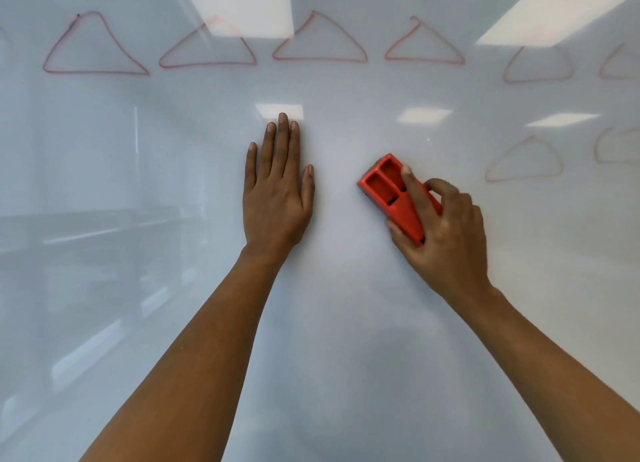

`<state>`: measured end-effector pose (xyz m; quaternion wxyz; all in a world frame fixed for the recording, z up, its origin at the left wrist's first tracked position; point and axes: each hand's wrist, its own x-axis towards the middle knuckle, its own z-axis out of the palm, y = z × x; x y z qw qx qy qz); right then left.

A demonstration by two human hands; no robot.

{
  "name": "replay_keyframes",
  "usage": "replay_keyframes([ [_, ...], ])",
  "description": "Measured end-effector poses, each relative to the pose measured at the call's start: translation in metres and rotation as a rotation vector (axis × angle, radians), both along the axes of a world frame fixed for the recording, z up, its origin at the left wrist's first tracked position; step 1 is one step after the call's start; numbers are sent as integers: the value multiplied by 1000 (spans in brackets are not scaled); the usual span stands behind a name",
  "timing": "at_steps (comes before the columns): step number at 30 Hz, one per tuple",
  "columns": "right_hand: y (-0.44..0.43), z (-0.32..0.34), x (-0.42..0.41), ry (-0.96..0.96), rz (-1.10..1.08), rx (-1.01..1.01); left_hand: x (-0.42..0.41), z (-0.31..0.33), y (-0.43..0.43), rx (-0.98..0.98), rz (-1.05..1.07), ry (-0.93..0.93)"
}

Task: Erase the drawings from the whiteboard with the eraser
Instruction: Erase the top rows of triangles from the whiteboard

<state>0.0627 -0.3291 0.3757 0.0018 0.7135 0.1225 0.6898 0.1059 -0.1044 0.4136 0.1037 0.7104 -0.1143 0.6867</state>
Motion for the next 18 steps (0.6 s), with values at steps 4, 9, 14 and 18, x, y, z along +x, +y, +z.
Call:
replay_keyframes([
  [4, -28, 15, -1, -23, 17, 379, 1, 0, -1, -4, -4, -7],
  [9, 3, 40, 0, -18, 43, 530, 2, 0, -1, -6, -14, -13],
  [14, 40, -2, 1, 11, -14, 97, 1, 0, 0, 8, -19, -17],
  [18, 19, -28, 2, 16, 5, 6, 2, -1, 0, 10, -20, -9],
])
